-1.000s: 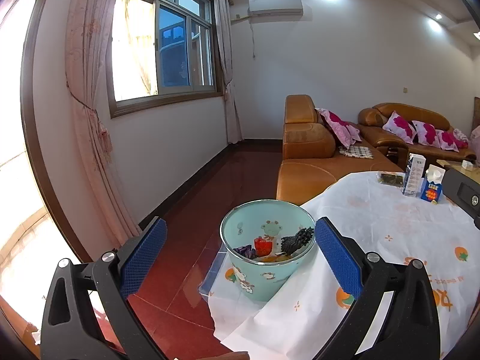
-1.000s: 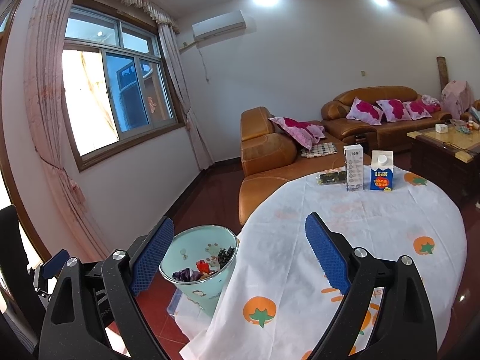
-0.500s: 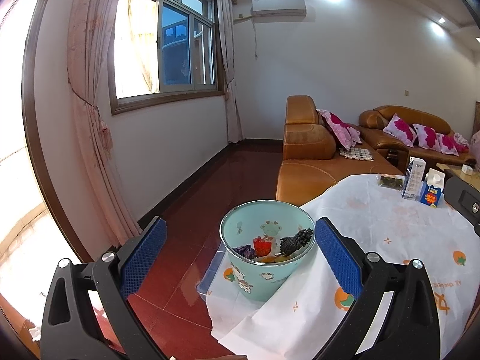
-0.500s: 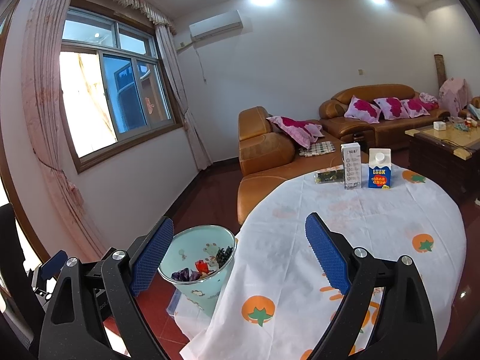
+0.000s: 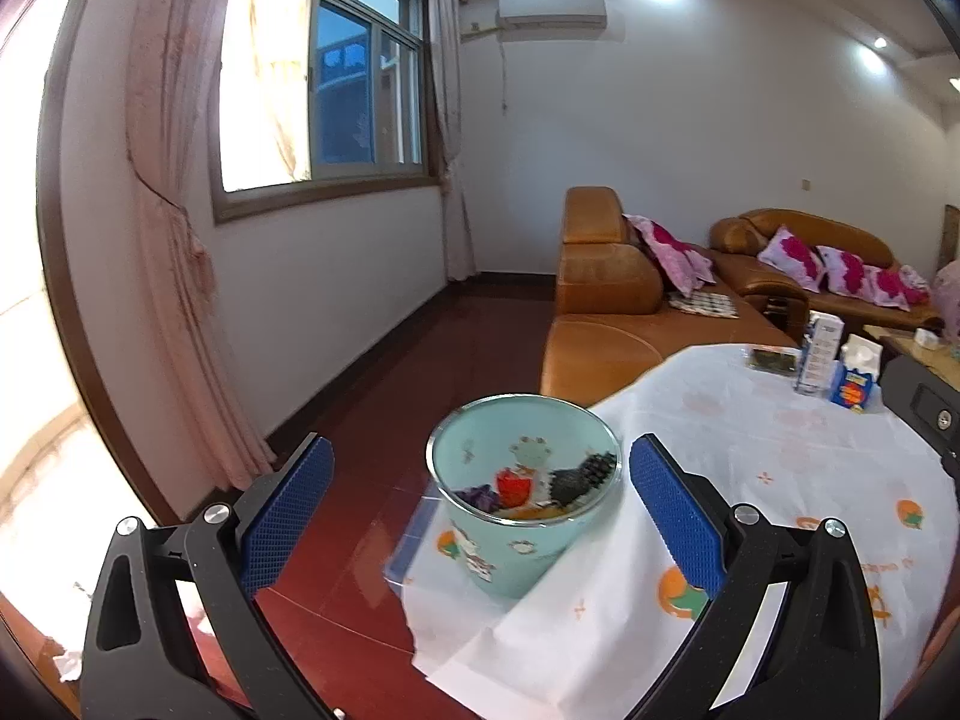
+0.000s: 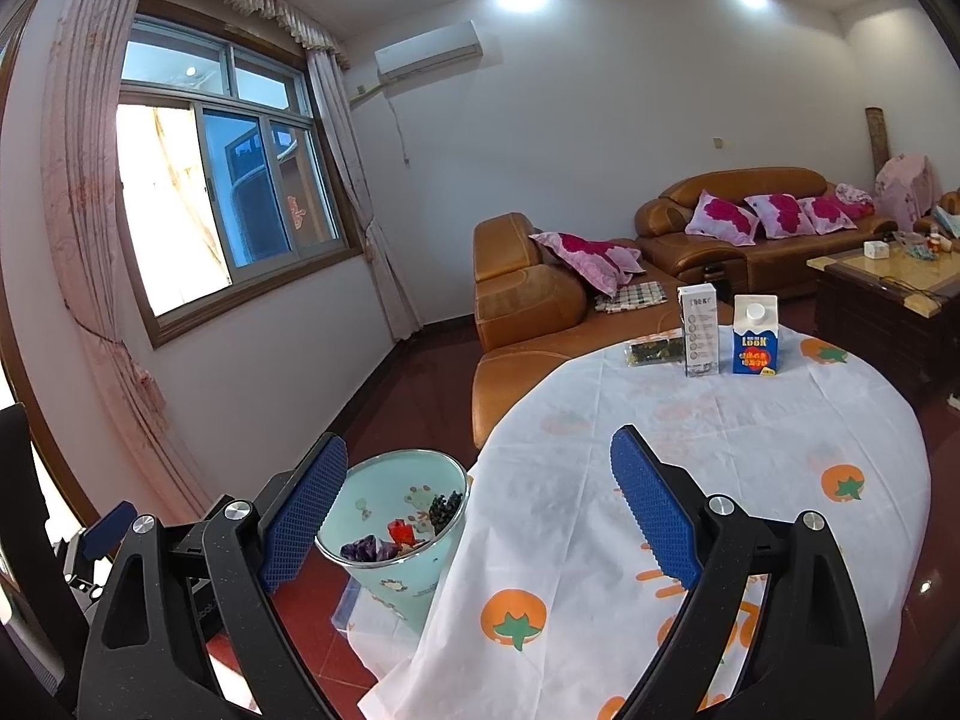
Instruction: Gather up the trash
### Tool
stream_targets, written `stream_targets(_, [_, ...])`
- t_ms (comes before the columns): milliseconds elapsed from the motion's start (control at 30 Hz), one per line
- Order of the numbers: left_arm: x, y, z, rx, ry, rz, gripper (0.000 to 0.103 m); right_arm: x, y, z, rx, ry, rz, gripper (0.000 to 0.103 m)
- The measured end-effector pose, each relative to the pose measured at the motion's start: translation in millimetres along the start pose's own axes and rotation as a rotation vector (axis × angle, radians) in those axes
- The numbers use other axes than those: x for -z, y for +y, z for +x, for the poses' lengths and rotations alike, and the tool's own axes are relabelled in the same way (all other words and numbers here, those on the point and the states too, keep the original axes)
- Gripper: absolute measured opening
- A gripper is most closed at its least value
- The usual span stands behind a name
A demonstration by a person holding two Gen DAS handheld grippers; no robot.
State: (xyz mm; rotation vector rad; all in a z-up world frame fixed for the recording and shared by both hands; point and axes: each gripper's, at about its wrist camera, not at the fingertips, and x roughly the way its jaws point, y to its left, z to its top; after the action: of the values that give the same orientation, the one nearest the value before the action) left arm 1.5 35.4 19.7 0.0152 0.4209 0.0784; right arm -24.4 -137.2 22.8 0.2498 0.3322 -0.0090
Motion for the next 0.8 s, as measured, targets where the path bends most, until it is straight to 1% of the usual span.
stream_targets(133, [2.4, -2.1, 4.4, 0.027, 0.022, 0.007, 0.096, 1.0, -0.7, 0.5, 0.001, 0.004, 0.004, 0.088])
stream_targets(300, [3.4, -5.8, 6.2, 0.011, 0.026, 0.026, 0.097, 1.2, -1.1, 0.7, 0.002, 0.006, 0.006, 0.088])
stream_targets(467, [3.0, -5.8, 5.0, 0.028, 0.029, 0.018, 0.097, 0.4, -4.1, 1.6, 0.006, 0.008, 0.012, 0.088])
stream_targets(800, [3.8, -5.5, 4.3, 0.030, 0.026, 0.019, 0.097, 0.1, -5.5, 2.6, 0.005, 0.013, 0.018, 0.088])
